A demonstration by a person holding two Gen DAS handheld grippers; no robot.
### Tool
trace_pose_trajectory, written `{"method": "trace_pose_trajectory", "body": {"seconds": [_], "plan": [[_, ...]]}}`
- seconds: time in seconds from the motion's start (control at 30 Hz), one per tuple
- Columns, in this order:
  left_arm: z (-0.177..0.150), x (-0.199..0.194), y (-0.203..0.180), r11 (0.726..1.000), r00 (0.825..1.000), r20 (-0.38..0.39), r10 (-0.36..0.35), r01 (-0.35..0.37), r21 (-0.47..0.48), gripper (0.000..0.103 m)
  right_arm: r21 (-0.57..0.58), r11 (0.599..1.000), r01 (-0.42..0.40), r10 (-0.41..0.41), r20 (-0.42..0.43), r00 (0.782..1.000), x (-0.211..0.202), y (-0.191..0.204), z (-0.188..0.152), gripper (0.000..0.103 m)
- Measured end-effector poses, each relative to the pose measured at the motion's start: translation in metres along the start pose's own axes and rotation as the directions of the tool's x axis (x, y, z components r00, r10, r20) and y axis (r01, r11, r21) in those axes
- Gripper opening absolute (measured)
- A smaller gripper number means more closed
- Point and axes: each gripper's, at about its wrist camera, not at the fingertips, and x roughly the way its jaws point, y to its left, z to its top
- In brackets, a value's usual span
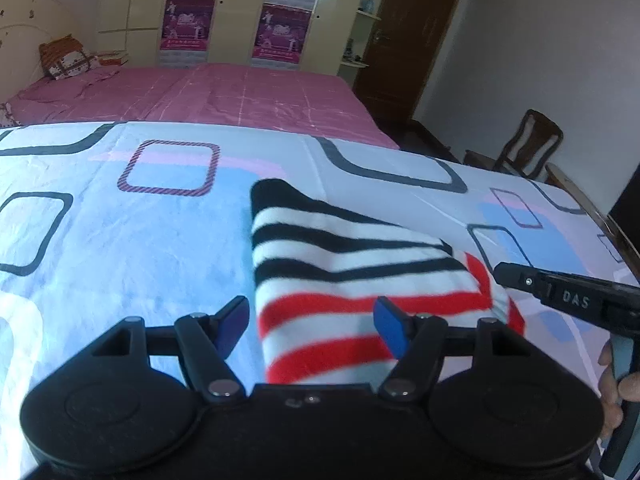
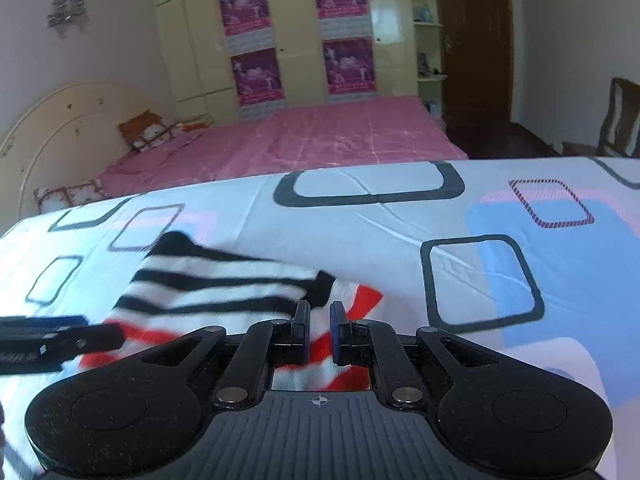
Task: Fold small clothes
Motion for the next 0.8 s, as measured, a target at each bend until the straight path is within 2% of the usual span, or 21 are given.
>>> {"method": "trace_pose_trajectory", "body": {"seconds": [0.3, 0.43, 0.57, 0.7, 0.8], "plan": [[-0.022, -0.003, -0.011, 1.000, 1.000, -0.006, 0.007, -0.007, 0.028, 0.068, -0.031, 0.999, -0.009, 0.008, -0.047, 0.999, -0.018, 0.009, -0.032, 0.010], [-0.026, 0.002, -0.012, 0.999, 1.000, -0.013, 0.014, -0.013, 0.044, 0.068, -0.065, 0.997, 0.035, -0.040, -0.077, 0.996, -0.009, 0.007, -0.042, 0.009], [-0.030, 0.006, -0.016, 0.998, 1.000, -0.012, 0.027, -0.026, 0.064, 0.069, -0.114, 0.991, 0.072, -0.080, -0.069, 0.994, -0.001, 0.008, -0.047, 0.009], [-0.028, 0.004, -0.008, 1.000, 0.999, -0.030, 0.011, -0.010, 0.022, 0.070, -0.022, 0.998, 0.054, -0.055, -0.077, 0.995, -0.002, -0.003, -0.046, 0.010], [-0.029, -0.012, -0.006, 1.000, 1.000, -0.004, 0.004, -0.004, 0.007, 0.066, 0.028, 0.999, 0.020, -0.018, -0.064, 0.998, -0.020, -0.008, -0.040, 0.010]]}}
